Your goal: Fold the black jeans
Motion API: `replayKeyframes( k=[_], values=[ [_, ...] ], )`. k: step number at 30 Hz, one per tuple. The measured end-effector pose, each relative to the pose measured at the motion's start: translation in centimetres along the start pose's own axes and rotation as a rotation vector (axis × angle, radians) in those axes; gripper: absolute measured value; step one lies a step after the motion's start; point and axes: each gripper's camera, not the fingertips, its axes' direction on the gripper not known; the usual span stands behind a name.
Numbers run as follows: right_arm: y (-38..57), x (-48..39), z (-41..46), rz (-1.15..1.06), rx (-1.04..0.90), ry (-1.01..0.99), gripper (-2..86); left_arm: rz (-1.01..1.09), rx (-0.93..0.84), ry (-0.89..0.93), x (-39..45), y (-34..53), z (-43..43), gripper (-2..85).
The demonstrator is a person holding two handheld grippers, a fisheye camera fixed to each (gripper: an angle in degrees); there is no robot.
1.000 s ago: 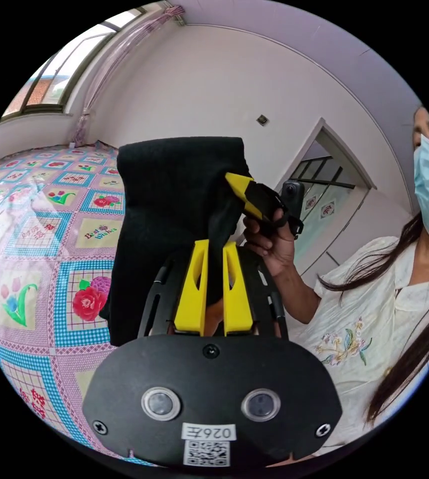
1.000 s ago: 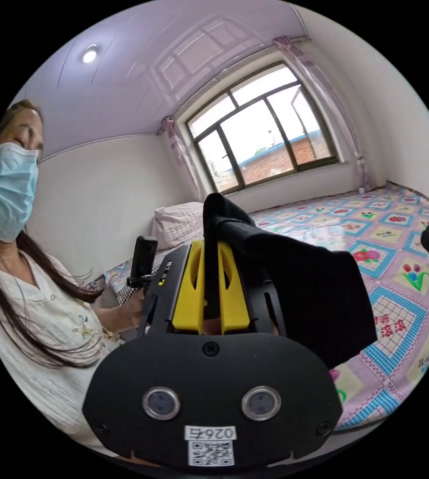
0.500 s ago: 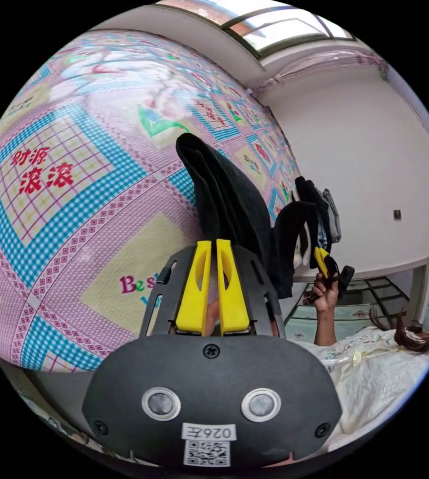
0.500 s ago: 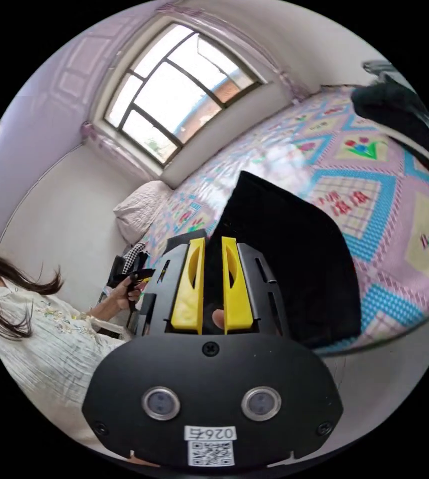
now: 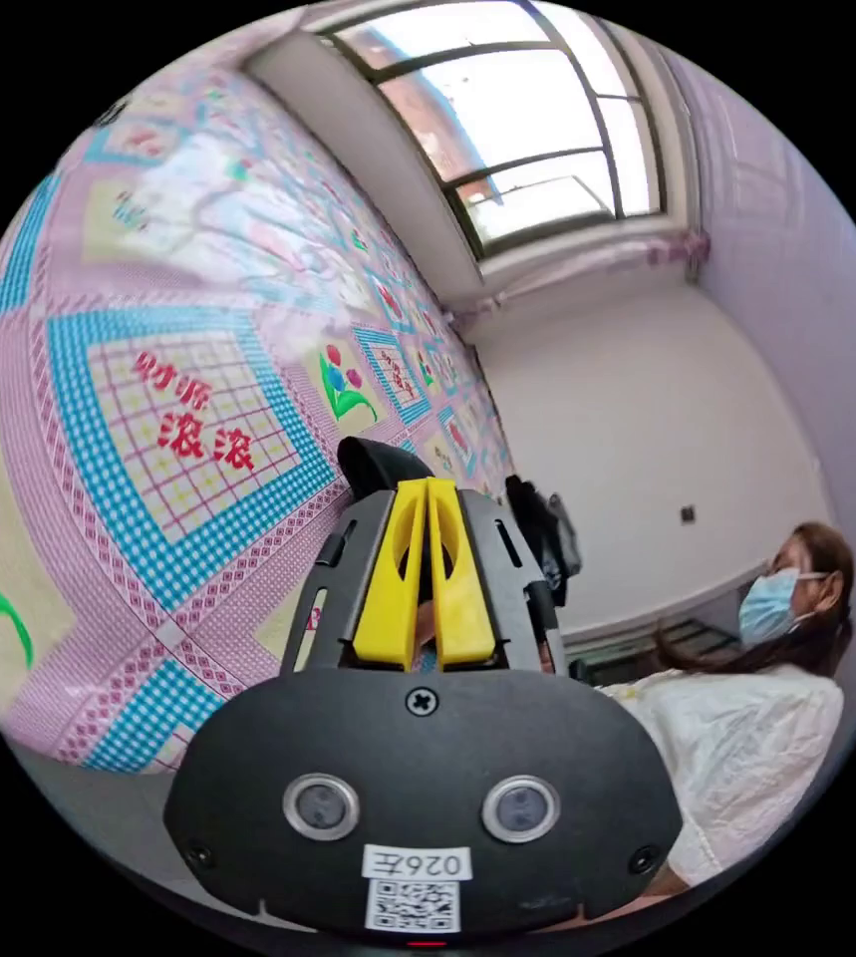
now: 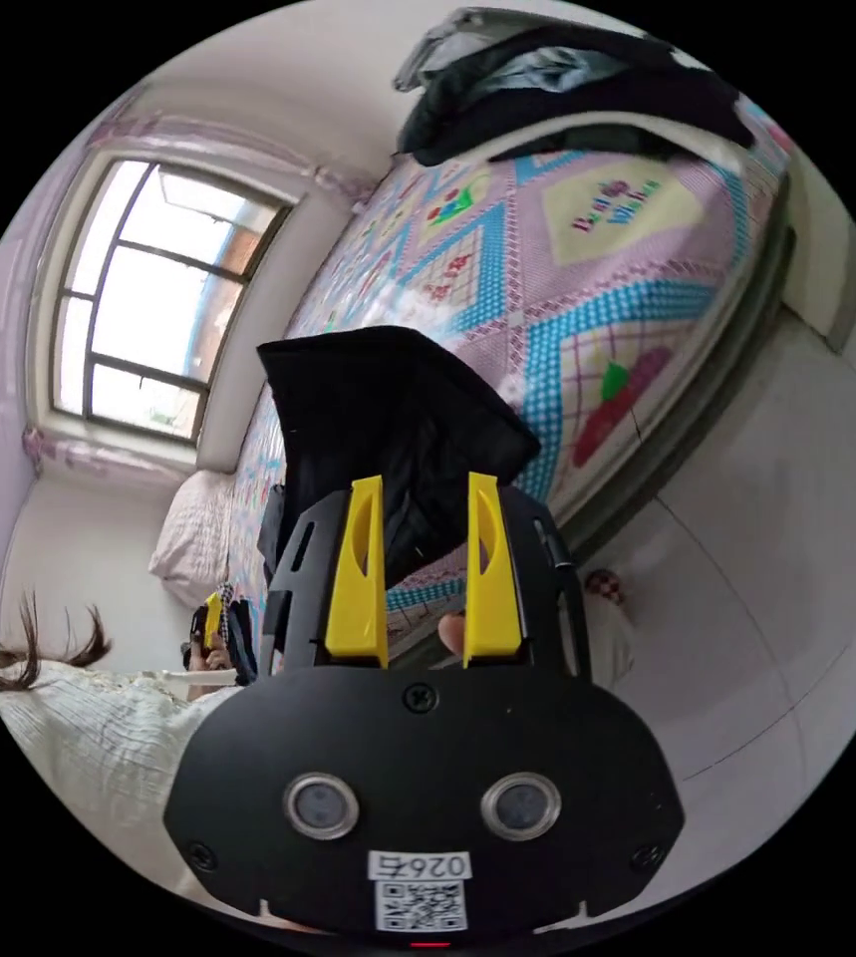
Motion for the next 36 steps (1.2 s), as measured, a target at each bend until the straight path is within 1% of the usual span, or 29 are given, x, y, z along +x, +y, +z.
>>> replayKeyframes(
  k=[1, 2, 3, 5, 6, 7, 8, 10, 11, 12, 14, 16, 18, 19, 20, 21, 22, 23, 25, 29, 32, 36],
  values=[
    [0.3, 0.4, 0.0, 0.023, 0.005, 0.004, 8.9, 0.138, -0.057, -0.079, 2.8, -0.7, 2.0, 0.4],
    [1.0, 1.2, 0.2, 0.064, 0.007, 0.012, 9.0, 0.251, -0.106, -0.122, 5.4, -1.2, 4.7, 4.7],
    [1.5, 2.0, 0.5, 0.103, 0.0, 0.007, 9.0, 0.304, -0.129, -0.13, 6.6, -1.3, 6.3, 6.8],
    [1.9, 3.1, 1.1, 0.15, -0.012, -0.04, 9.0, 0.455, -0.244, -0.094, 10.5, -1.5, 13.7, 14.4],
    [1.9, 3.8, 1.6, 0.178, -0.02, -0.073, 9.0, 0.479, -0.275, -0.074, 11.2, -1.4, 15.7, 15.5],
    [1.9, 4.1, 1.8, 0.189, -0.022, -0.089, 9.0, 0.506, -0.322, -0.021, 12.3, -1.0, 19.5, 17.1],
    [1.7, 4.7, 2.3, 0.206, -0.029, -0.131, 9.0, 0.502, -0.353, 0.062, 13.2, -0.6, 23.2, 18.2],
    [1.4, 5.6, 2.9, 0.238, -0.043, -0.196, 9.1, 0.473, -0.383, 0.171, 14.1, 0.3, 28.1, 18.9],
    [1.3, 6.2, 3.0, 0.26, -0.042, -0.238, 9.1, 0.479, -0.41, 0.184, 14.7, 1.1, 31.2, 19.5],
    [1.3, 6.6, 3.0, 0.278, -0.032, -0.261, 9.0, 0.497, -0.427, 0.172, 15.1, 1.6, 32.7, 19.7],
    [1.3, 7.2, 3.0, 0.286, -0.033, -0.271, 9.0, 0.61, -0.496, 0.021, 16.7, 3.6, 38.0, 23.6],
    [1.3, 7.4, 3.1, 0.278, -0.045, -0.282, 9.0, 0.71, -0.522, -0.092, 17.8, 5.5, 41.1, 25.8],
    [1.6, 7.5, 3.6, 0.25, -0.08, -0.291, 9.0, 0.795, -0.585, -0.127, 18.8, 7.5, 43.8, 24.7],
    [1.7, 7.5, 3.8, 0.242, -0.091, -0.295, 8.7, 0.835, -0.647, -0.129, 19.2, 9.0, 45.6, 22.5],
    [2.0, 7.5, 4.2, 0.229, -0.114, -0.304, 8.2, 0.876, -0.729, -0.136, 19.3, 10.6, 47.2, 13.0],
    [2.3, 7.4, 4.7, 0.211, -0.136, -0.323, 6.7, 0.891, -0.781, -0.148, 19.2, 11.4, 48.1, 8.3],
    [2.5, 7.3, 4.9, 0.205, -0.147, -0.332, 6.0, 0.89, -0.857, -0.227, 18.7, 12.7, 49.7, 5.6],
    [3.1, 7.1, 5.0, 0.198, -0.156, -0.322, 4.7, 0.877, -0.889, -0.265, 18.1, 13.7, 50.6, 3.8],
    [4.0, 6.8, 4.8, 0.172, -0.148, -0.294, 3.9, 0.833, -0.886, -0.252, 17.2, 14.3, 51.1, 2.6],
    [6.6, 6.1, 4.6, 0.123, -0.14, -0.268, 4.7, 0.64, -0.86, -0.091, 14.4, 15.0, 50.3, 1.2],
    [9.0, 6.0, 5.2, 0.093, -0.14, -0.287, 5.6, 0.588, -0.82, -0.046, 13.0, 16.8, 49.3, 1.6],
    [12.7, 5.6, 6.2, 0.068, -0.13, -0.328, 6.4, 0.602, -0.775, -0.053, 12.9, 19.5, 48.7, 4.8]
  ],
)
